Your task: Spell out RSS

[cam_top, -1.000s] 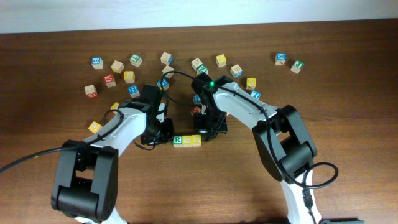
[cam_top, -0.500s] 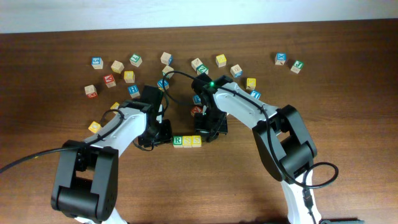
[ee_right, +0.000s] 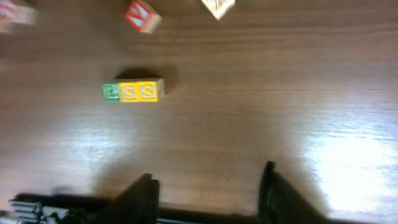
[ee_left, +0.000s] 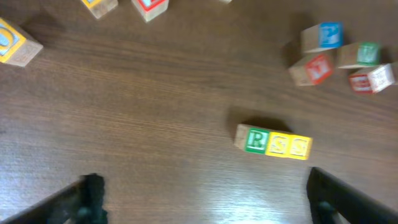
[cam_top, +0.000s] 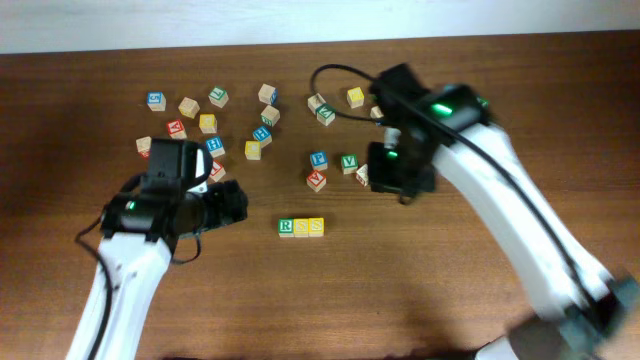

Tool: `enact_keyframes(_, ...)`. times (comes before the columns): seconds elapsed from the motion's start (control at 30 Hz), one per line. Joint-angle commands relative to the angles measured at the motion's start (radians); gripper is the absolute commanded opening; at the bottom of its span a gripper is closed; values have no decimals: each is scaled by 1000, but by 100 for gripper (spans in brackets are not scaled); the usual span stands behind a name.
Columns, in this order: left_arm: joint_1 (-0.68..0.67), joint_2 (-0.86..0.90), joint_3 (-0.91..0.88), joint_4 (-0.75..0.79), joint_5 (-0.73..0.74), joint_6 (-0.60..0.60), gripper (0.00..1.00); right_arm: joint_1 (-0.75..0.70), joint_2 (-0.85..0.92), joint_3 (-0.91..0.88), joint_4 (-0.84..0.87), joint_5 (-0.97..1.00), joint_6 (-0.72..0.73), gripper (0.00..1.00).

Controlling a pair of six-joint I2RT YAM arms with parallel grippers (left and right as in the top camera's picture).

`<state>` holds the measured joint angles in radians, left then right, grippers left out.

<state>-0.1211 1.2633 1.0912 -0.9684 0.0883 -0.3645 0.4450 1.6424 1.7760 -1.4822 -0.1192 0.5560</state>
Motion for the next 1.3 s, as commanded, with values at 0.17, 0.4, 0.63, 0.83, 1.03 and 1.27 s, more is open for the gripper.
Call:
enact_keyframes(0.17, 3, -143, 11, -8, 0, -2, 99, 21, -368, -4, -148, 132, -1, 98)
enact_keyframes(0.4, 3, -143, 11, -10, 0, -2, 99, 21, -381, -5, -216, 132, -1, 98)
enact_keyframes(0.63, 3, -143, 11, -10, 0, -2, 99, 19, -379, -5, -216, 155, -2, 98)
enact_keyframes(0.83, 3, -143, 11, -10, 0, -2, 99, -144, -478, -85, -49, 190, -139, 98)
enact_keyframes(1.03, 3, -143, 11, -10, 0, -2, 99, -283, -785, -643, 507, -29, -396, 98)
enact_keyframes(1.27, 3, -143, 11, -10, 0, -2, 99, -490, -1261, -1386, 1143, -192, -396, 98)
